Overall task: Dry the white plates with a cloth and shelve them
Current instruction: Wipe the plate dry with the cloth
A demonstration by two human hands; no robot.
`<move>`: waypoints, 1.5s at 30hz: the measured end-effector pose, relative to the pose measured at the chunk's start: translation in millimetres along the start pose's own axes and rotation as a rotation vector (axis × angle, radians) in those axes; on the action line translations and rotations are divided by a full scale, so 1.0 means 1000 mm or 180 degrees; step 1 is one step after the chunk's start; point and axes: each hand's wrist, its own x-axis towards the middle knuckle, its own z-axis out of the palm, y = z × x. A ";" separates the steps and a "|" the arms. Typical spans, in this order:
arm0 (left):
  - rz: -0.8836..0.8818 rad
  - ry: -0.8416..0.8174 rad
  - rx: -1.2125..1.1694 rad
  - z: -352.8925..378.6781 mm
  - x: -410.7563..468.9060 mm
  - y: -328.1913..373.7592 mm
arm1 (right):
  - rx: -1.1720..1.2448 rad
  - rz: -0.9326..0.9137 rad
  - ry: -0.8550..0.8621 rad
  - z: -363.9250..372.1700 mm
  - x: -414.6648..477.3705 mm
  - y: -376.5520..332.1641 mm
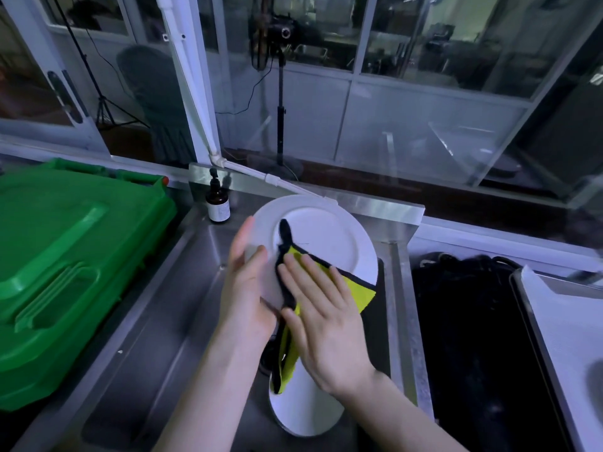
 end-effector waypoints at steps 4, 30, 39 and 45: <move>-0.0051 0.0023 0.0022 -0.004 0.008 -0.001 | -0.0388 -0.0460 -0.0126 0.003 0.011 0.001; -0.0188 -0.0152 0.0044 -0.006 -0.009 -0.009 | 0.0408 0.0526 -0.0777 -0.015 0.072 0.028; -0.0011 0.0279 0.0120 -0.019 -0.004 -0.005 | 0.0650 0.1255 -0.0292 -0.022 0.026 0.050; -0.0214 -0.0210 -0.0064 -0.013 -0.006 -0.008 | 0.0314 0.0153 -0.0678 -0.007 0.007 0.010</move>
